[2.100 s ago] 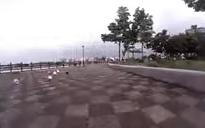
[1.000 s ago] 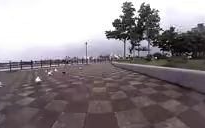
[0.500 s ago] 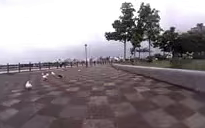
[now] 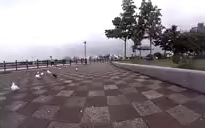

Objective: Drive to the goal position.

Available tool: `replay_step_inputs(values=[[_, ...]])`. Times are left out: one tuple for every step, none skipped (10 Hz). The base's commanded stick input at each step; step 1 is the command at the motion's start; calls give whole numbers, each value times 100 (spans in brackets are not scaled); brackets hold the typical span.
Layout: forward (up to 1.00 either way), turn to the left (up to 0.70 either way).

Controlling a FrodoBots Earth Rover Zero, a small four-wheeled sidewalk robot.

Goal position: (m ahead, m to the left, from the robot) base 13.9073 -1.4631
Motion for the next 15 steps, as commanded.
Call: replay_step_inputs(values=[[100, 38], [100, 0], [100, 0], [100, 0], [100, 0], [100, 0], [100, 0], [100, 0], [100, 0], [100, 0], [100, 0], [100, 0], [100, 0], [100, 0], [100, 0]])
